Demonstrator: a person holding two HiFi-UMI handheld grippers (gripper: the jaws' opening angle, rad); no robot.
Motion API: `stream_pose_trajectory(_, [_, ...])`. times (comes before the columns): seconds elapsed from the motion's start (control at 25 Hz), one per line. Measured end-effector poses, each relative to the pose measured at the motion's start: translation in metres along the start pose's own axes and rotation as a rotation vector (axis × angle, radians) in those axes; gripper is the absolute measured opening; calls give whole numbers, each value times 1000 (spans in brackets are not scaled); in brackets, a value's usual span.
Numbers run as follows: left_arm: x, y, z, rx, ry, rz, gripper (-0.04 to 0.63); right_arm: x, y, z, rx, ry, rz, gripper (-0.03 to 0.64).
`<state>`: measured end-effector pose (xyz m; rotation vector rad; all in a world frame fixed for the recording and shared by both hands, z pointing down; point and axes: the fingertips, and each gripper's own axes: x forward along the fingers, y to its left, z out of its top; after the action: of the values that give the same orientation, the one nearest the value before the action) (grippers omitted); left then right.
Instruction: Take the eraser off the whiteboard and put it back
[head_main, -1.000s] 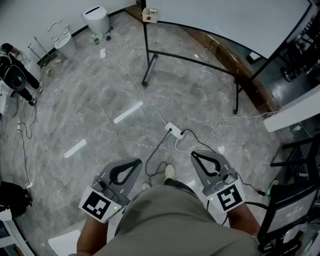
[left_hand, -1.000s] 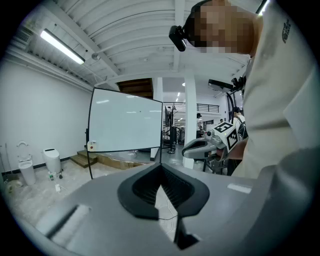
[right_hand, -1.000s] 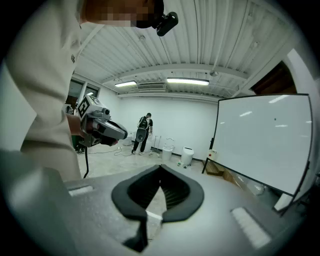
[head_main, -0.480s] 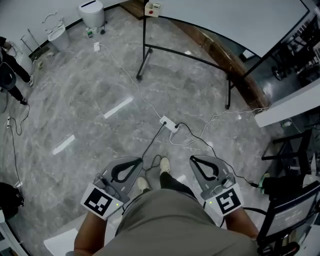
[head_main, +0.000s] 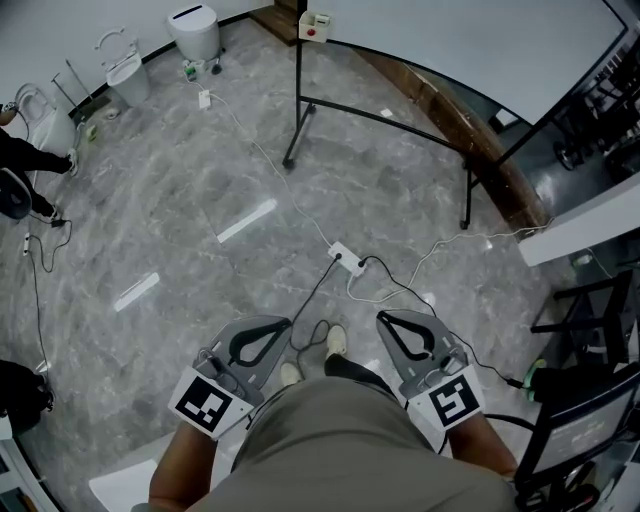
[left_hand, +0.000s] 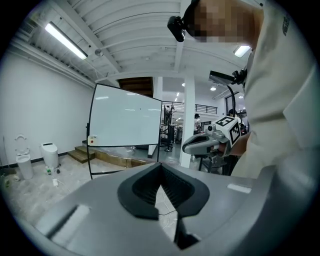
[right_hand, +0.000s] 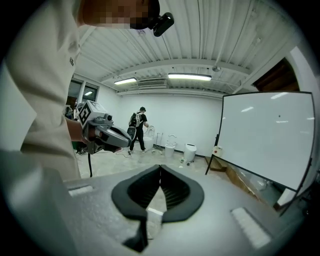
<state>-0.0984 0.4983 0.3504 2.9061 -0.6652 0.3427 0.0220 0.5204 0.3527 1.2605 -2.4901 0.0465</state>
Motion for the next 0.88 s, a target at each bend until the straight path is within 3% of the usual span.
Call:
stream_pose_trajectory(0.36, [56,21,24,-2,10,84,6,21,-71,-4,-18,-42,71,3])
stream_pose_trajectory(0.56, [91,33,30,-11,29,131,6,26,-116,-19,34,-49,105,3])
stream_pose_trajectory(0.88, [129,51,36,-8,59,129,6,44,-167,-33,72,-52,92,3])
